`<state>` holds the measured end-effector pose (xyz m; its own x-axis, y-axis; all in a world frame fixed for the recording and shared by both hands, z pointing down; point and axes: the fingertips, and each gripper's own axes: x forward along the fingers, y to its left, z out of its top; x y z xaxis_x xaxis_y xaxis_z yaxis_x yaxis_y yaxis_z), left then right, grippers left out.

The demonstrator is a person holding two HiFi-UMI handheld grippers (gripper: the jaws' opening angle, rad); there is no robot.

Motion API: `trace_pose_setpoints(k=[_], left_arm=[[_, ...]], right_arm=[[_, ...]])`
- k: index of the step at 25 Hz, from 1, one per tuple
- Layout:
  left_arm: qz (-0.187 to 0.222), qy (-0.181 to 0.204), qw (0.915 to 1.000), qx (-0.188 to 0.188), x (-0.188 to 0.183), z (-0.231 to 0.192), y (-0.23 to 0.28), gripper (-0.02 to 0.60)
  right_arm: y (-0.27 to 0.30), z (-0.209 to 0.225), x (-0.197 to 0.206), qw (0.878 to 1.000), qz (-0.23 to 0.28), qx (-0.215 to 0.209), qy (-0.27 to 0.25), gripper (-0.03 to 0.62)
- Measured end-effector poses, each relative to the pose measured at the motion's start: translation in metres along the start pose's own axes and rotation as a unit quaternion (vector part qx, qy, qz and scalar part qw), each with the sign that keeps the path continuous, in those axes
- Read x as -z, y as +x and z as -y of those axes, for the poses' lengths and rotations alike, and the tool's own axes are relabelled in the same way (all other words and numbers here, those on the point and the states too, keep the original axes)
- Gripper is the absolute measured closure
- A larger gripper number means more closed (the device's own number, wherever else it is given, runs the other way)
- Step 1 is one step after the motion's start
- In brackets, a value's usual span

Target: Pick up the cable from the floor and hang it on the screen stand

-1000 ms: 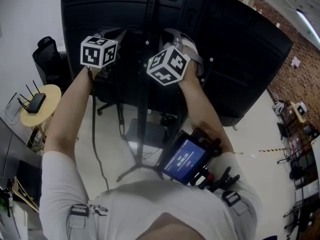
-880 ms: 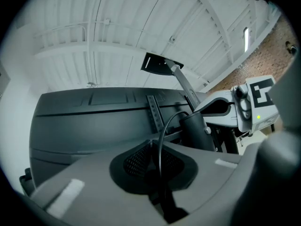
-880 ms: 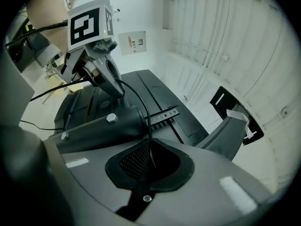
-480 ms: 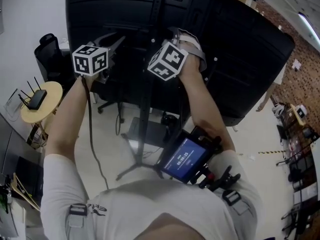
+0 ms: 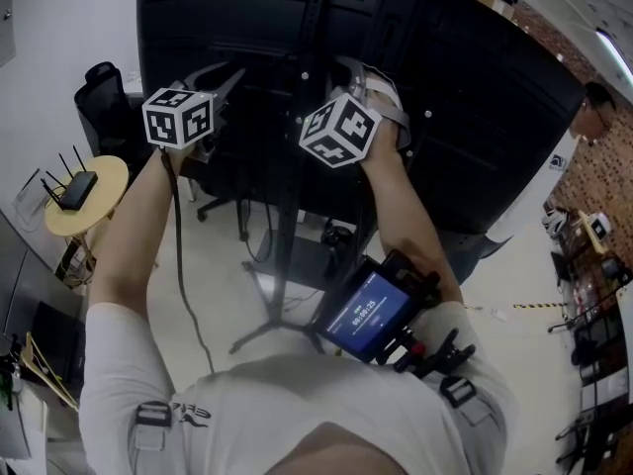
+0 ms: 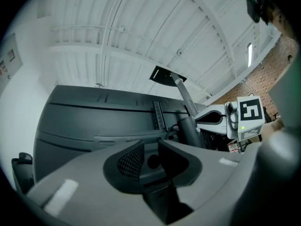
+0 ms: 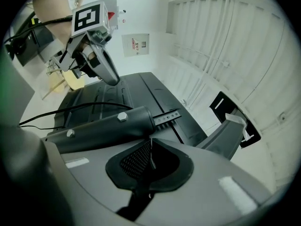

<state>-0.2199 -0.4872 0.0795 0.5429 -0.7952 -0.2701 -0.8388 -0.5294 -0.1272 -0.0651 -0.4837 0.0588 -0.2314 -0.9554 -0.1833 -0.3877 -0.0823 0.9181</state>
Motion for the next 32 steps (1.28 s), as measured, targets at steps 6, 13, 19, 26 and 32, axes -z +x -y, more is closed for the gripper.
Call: trace_pose_setpoints(k=[6, 13, 19, 26, 32], left_arm=[[0.001, 0.001, 1.0, -0.004, -0.002, 0.019, -0.008, 0.491], [0.012, -0.002, 0.9997, -0.022, -0.008, 0.051, -0.016, 0.541], [0.005, -0.003, 0.9987, -0.05, -0.005, 0.088, -0.025, 0.578], [-0.007, -0.001, 0.9957, -0.092, 0.002, 0.141, -0.043, 0.578], [-0.022, 0.008, 0.9907, -0.134, 0.013, 0.174, -0.067, 0.578]], right_arm=[[-0.024, 0.01, -0.006, 0.997, 0.046, 0.006, 0.055, 0.576], [-0.061, 0.019, 0.002, 0.965, 0.133, -0.032, 0.223, 0.58], [-0.09, 0.02, 0.028, 0.918, 0.179, -0.082, 0.346, 0.58], [-0.116, 0.015, 0.07, 0.849, 0.209, -0.152, 0.461, 0.58], [-0.139, 0.0, 0.084, 0.814, 0.235, -0.189, 0.496, 0.58]])
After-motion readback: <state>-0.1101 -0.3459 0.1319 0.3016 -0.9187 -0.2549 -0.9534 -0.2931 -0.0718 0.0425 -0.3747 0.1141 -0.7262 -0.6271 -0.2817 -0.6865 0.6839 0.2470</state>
